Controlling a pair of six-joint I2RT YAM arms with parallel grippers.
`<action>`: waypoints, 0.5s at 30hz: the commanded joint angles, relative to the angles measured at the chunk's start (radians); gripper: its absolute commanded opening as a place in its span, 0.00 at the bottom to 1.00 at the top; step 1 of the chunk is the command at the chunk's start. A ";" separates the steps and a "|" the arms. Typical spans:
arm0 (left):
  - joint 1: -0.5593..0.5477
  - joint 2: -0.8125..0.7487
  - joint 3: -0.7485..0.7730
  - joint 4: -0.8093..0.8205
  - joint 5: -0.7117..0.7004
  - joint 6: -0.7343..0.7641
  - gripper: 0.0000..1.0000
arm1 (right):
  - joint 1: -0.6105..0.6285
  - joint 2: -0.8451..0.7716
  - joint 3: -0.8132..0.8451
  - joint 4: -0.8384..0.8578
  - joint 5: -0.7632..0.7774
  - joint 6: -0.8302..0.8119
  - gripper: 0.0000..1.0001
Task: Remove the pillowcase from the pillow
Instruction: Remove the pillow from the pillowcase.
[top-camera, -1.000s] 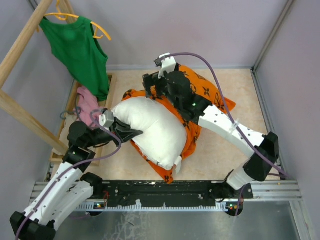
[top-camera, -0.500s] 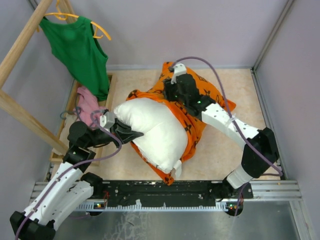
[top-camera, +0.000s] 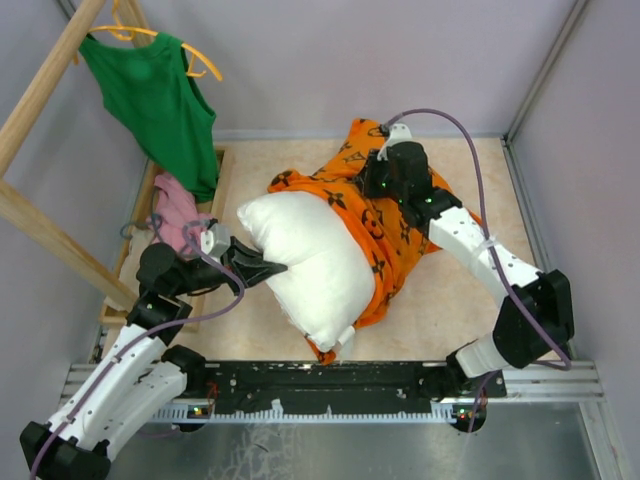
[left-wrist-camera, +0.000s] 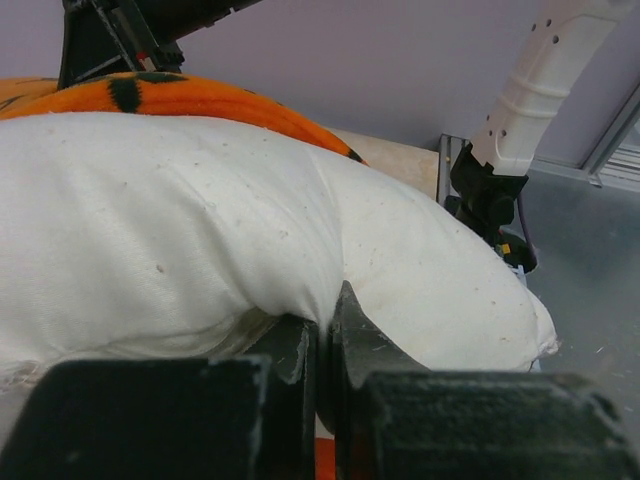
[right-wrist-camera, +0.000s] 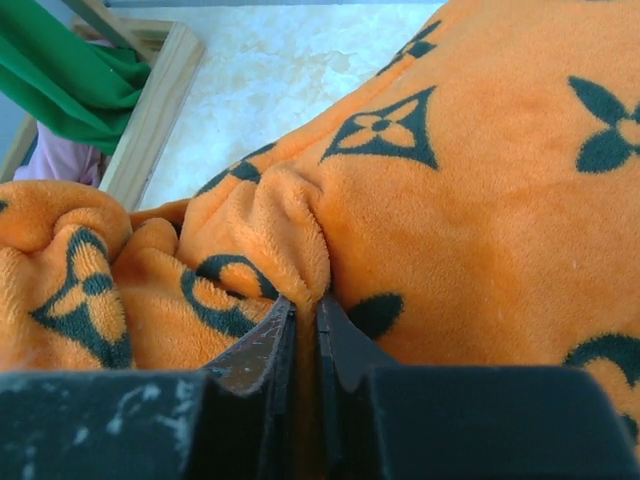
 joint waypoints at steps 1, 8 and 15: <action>-0.011 -0.032 0.023 0.151 0.077 0.013 0.00 | 0.032 -0.070 0.083 0.066 0.044 -0.092 0.43; -0.011 -0.006 0.033 0.149 0.083 0.013 0.00 | 0.150 -0.002 0.249 -0.010 -0.240 -0.179 0.99; -0.011 -0.003 0.033 0.147 0.075 0.020 0.00 | 0.288 0.113 0.373 -0.258 -0.266 -0.347 0.99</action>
